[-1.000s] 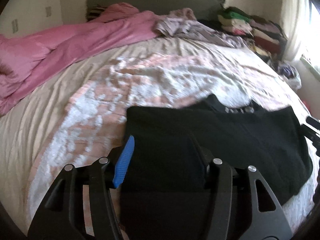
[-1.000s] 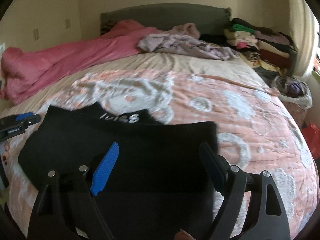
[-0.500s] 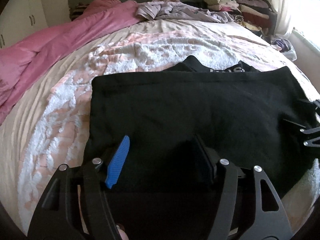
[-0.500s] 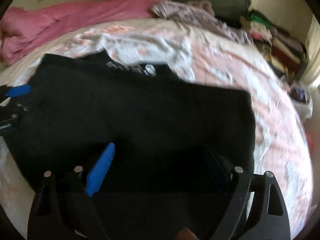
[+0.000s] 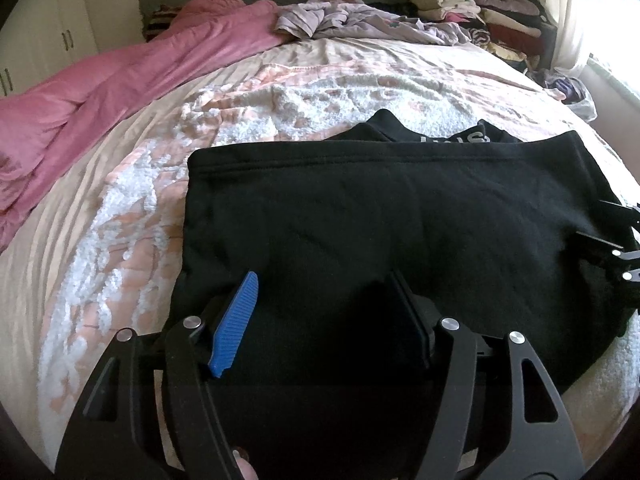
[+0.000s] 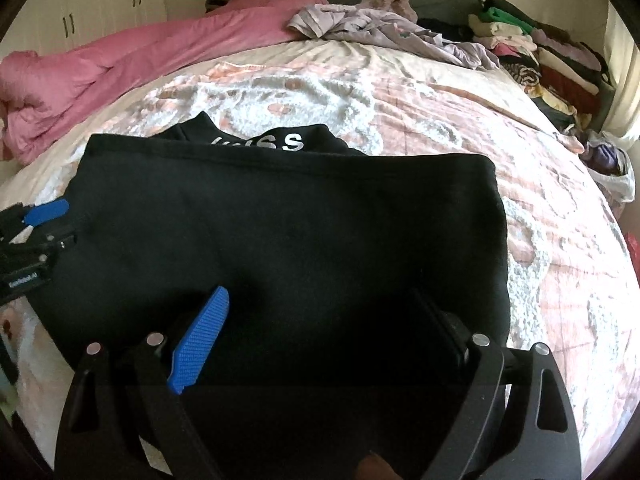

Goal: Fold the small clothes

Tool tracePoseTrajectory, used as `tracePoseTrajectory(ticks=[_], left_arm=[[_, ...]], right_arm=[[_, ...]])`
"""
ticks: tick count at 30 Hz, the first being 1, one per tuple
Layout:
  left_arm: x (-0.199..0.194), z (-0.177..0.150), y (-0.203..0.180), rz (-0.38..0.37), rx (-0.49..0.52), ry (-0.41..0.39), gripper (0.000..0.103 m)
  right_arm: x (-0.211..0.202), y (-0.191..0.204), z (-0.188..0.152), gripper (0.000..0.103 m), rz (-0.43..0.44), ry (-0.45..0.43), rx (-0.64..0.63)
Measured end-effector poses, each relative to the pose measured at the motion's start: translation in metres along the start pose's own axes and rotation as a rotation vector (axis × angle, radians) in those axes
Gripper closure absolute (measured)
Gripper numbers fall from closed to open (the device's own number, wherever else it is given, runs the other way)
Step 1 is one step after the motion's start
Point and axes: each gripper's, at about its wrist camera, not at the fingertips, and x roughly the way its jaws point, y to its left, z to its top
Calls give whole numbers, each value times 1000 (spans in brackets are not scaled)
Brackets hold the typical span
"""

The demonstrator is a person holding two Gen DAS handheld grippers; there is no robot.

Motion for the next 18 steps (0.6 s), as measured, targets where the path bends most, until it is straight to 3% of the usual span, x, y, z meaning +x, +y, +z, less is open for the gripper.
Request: tracePoseTrajectory(ticks=[11,18], left_arm=[[-17,-1,-3,3,-14,2,37],[-32,-2,-2,9,-37,-11,22]], right_arm=[[-20,-20,4,6,-26,-64,71],[-40,-38,3,5,-11,-109,136]])
